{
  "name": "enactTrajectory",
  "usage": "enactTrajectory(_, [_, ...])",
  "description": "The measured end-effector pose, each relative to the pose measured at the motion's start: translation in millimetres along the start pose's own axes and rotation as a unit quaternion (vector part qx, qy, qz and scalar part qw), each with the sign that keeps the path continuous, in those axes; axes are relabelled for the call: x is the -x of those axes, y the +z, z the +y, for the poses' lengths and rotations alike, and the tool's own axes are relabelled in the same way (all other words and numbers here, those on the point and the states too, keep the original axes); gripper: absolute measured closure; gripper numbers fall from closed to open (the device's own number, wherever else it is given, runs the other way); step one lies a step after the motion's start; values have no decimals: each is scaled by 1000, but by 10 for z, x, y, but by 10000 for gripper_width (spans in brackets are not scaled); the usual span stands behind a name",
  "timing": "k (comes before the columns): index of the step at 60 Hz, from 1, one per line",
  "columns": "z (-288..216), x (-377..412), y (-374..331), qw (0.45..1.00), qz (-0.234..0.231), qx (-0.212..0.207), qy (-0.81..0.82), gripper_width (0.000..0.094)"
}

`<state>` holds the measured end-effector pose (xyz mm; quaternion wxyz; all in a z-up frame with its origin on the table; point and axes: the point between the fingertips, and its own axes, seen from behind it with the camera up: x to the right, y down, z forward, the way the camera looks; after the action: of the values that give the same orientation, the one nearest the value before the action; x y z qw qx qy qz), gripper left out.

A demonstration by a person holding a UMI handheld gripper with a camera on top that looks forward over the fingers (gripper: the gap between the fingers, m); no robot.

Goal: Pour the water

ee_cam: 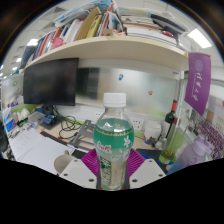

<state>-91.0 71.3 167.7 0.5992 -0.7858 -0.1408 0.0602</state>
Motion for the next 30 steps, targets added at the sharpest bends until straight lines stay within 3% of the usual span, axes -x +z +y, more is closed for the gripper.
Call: enactTrajectory(30, [716,-260,325,997,12,-36,70,613])
